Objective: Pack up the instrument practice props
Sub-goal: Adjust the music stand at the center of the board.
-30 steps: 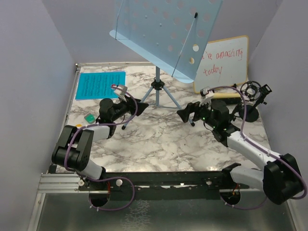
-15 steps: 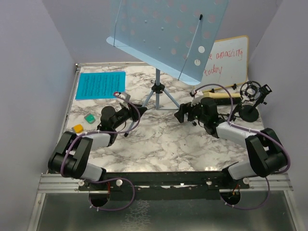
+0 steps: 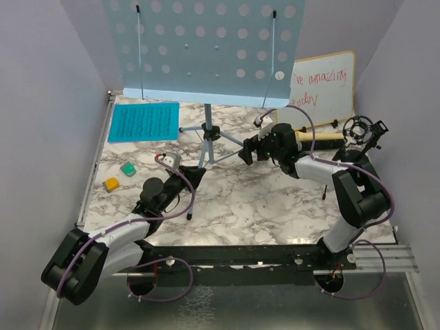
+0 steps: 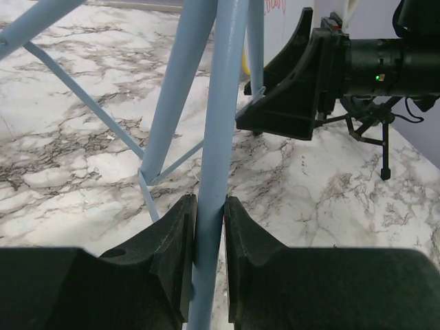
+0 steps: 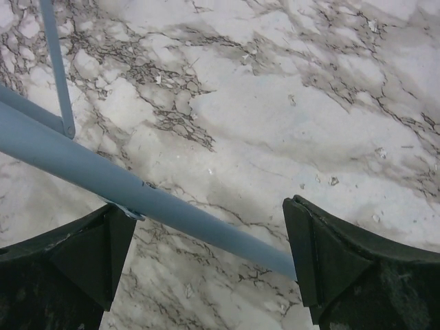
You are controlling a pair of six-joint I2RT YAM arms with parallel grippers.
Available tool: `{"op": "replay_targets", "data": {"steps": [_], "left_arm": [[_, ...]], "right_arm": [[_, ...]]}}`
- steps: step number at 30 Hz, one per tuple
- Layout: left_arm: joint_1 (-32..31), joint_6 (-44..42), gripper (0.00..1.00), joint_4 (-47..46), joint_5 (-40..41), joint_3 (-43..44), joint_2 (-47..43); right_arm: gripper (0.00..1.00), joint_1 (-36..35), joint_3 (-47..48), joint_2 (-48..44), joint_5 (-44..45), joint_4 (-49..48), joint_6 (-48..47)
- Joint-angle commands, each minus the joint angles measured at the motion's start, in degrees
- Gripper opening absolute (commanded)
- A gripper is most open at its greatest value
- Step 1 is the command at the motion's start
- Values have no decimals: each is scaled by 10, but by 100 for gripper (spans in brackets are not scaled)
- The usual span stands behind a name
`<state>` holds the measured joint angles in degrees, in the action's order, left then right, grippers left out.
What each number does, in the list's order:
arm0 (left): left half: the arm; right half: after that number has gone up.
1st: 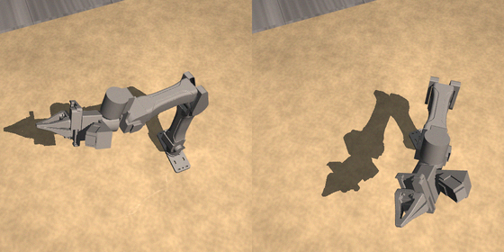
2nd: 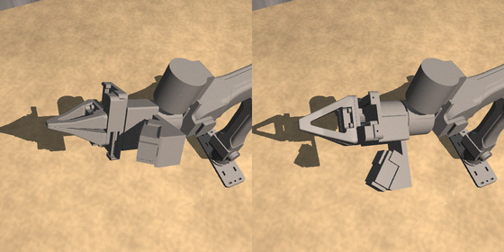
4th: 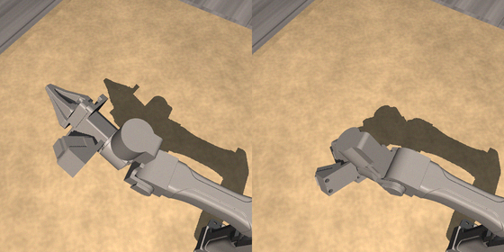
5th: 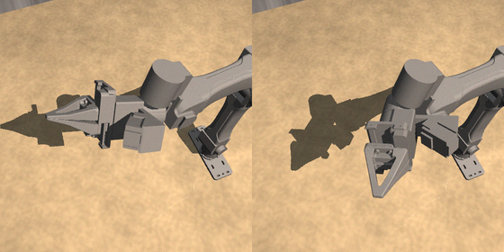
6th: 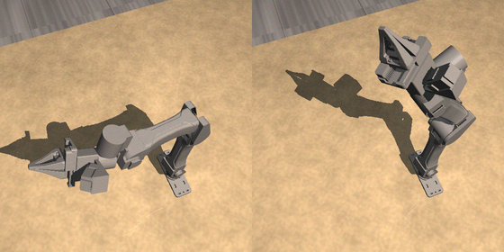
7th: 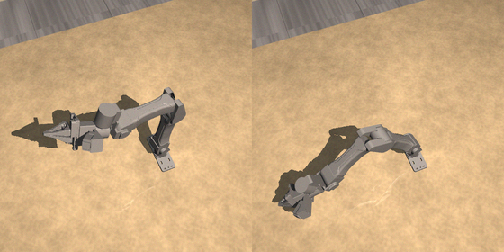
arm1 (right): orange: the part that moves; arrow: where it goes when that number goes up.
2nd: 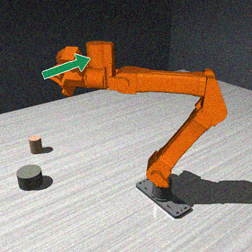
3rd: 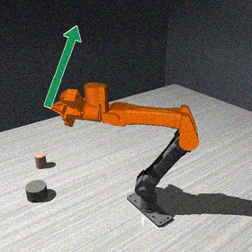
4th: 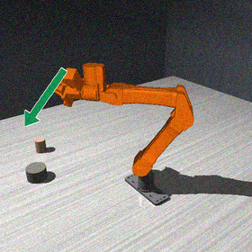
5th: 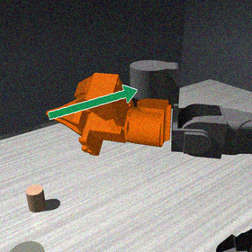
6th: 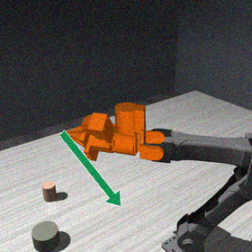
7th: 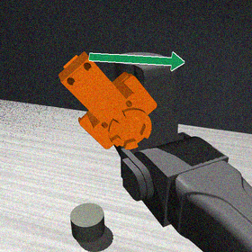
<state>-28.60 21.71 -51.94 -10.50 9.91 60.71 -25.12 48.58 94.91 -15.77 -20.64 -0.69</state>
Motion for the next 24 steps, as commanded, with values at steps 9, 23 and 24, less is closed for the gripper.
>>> {"op": "replay_targets", "data": {"steps": [9, 23, 24], "left_arm": [[-114, 36, 0, 36, 147, 36, 32], [-185, 108, 0, 35, 230, 64, 81], [-189, 110, 0, 34, 224, 68, 86]], "right_arm": [[93, 7, 71, 79, 24, -2, -55], [98, 10, -1, 10, 75, -41, -26], [99, 10, -8, 1, 80, -44, -17]]}}
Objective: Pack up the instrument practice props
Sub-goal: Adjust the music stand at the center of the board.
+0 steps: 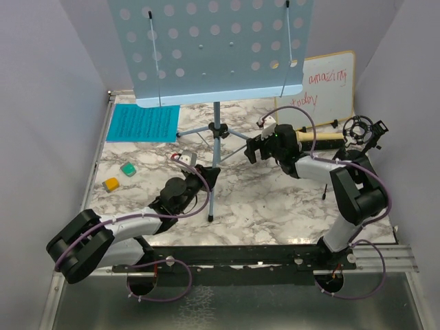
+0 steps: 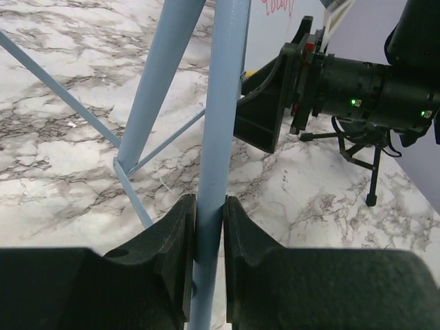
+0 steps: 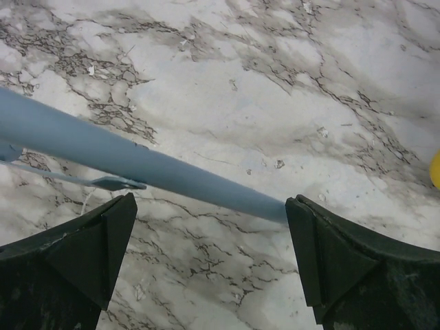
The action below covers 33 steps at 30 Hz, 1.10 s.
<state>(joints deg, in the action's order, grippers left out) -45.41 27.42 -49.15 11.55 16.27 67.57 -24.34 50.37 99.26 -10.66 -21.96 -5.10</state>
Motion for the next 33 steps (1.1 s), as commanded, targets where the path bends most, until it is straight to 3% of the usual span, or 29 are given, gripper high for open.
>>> {"op": "replay_targets", "data": {"steps": [1, 8, 15, 24, 33], "left_arm": [[-25, 54, 0, 6, -2, 9, 26], [-34, 77, 4, -17, -27, 35, 60], [-63, 91, 9, -36, -25, 44, 82], [-55, 22, 48, -10, -59, 41, 9], [70, -20, 60, 18, -227, 75, -51]], "right_arm": [[99, 3, -31, -52, 33, -30, 39], [100, 3, -99, -167, 39, -54, 150], [100, 3, -171, -287, -13, -82, 278], [96, 3, -180, -325, -110, -127, 448], [88, 3, -136, -277, -156, -135, 537]]}}
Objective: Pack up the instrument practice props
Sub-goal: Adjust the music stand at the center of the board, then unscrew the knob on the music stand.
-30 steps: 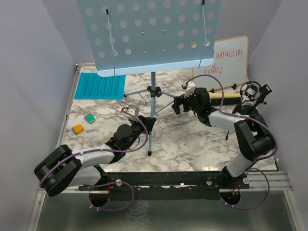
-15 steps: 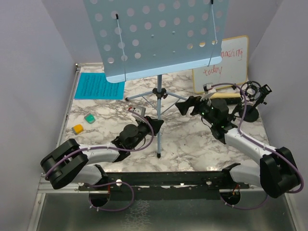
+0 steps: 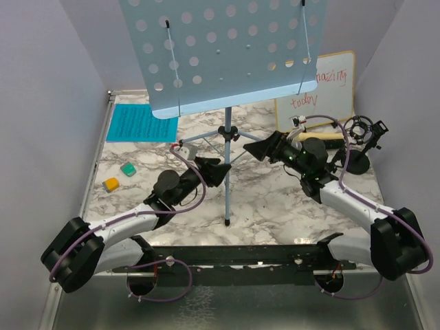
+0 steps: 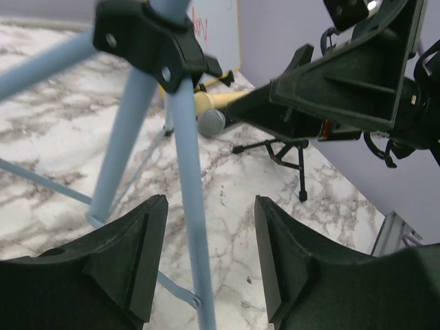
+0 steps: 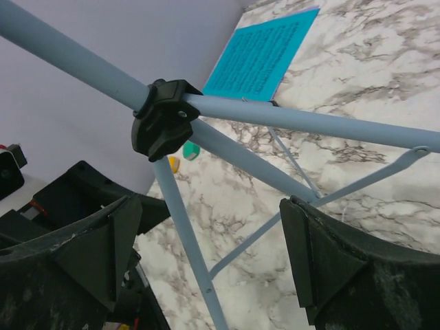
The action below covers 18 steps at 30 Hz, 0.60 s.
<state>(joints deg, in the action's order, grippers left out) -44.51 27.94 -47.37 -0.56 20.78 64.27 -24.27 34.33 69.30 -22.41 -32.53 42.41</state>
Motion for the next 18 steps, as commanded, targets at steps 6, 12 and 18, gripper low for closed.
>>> {"op": "replay_targets", "data": {"steps": [6, 12, 18], "left_arm": [[140, -26, 66, -42, -203, 75, 16], [191, 19, 66, -144, -288, 125, 96], [220, 39, 66, -223, -345, 181, 173]], "right_arm": [[83, 2, 53, 69, -60, -60, 107], [77, 2, 85, 106, -80, -67, 131], [70, 2, 115, 137, -87, -59, 143]]}}
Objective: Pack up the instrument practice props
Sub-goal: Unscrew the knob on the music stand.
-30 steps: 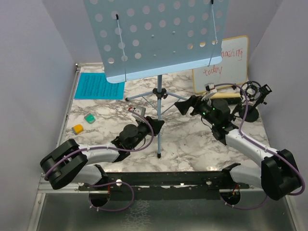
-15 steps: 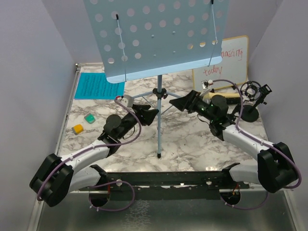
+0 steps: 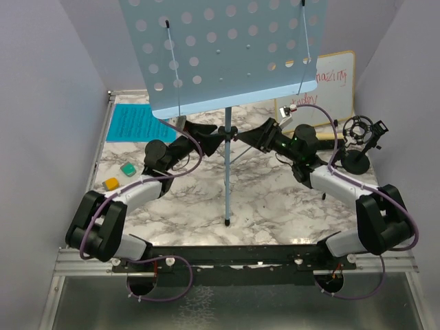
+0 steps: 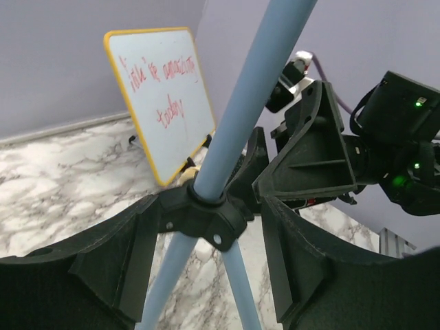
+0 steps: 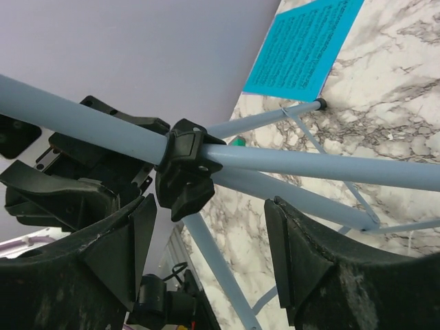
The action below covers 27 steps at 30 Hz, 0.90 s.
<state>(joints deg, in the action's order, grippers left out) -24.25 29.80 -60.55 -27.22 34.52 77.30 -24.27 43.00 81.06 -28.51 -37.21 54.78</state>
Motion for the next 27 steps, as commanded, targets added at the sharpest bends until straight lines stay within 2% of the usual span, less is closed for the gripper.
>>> {"op": "replay_targets", "data": {"steps": [1, 7, 12, 21, 27], "left_arm": [[22, 27, 66, -107, -88, 54, 54], [38, 75, 66, -178, -143, 107, 119], [42, 136, 64, -249, -169, 141, 169], [42, 232, 54, -349, -203, 190, 245], [42, 217, 46, -332, -207, 189, 272]], "right_arm": [[68, 2, 35, 24, -31, -8, 20], [57, 2, 51, 31, -42, 18, 12], [48, 2, 44, 40, -54, -1, 24], [46, 1, 38, 68, -89, -62, 55], [46, 1, 35, 71, -87, -68, 55]]}}
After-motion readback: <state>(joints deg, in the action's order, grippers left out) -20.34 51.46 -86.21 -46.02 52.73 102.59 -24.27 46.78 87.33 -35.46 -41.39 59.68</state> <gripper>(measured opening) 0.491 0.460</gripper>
